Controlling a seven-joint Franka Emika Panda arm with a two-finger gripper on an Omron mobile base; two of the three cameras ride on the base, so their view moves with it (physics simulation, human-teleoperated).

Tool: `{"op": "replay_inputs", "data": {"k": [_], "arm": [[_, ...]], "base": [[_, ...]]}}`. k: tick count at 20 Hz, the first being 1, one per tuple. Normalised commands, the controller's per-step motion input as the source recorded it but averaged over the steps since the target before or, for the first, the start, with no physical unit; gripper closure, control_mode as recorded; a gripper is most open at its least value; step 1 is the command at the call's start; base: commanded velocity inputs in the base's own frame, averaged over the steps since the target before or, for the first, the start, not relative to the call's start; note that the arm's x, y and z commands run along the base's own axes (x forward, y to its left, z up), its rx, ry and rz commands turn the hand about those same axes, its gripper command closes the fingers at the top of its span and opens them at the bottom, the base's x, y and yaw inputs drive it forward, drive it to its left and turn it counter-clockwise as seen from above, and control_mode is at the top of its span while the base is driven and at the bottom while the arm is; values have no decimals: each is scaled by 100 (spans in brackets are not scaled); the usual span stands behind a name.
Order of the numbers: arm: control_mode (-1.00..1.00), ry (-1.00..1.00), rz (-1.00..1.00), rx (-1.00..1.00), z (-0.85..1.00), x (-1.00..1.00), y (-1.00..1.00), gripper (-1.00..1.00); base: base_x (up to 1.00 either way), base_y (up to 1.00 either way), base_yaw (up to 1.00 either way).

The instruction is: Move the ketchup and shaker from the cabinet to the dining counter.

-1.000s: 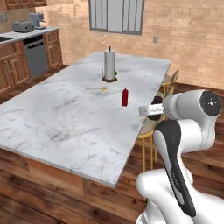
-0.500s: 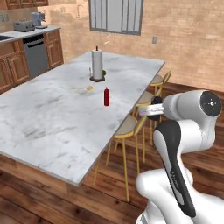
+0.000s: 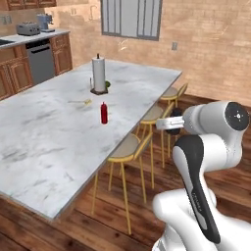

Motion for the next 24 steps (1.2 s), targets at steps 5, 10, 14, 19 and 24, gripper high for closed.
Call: {"op": "replay_inputs", "data": {"k": [5, 10, 14, 19, 24], "arm": [[100, 0, 0, 0, 0, 0, 0, 100], [100, 0, 0, 0, 0, 0, 0, 100], [100, 0, 0, 0, 0, 0, 0, 100], [100, 0, 0, 0, 0, 0, 0, 100], [100, 0, 0, 0, 0, 0, 0, 100]], "base": [[39, -48, 21], [48, -19, 40], [28, -1, 57], [22, -9, 60], [48, -11, 46]]}}
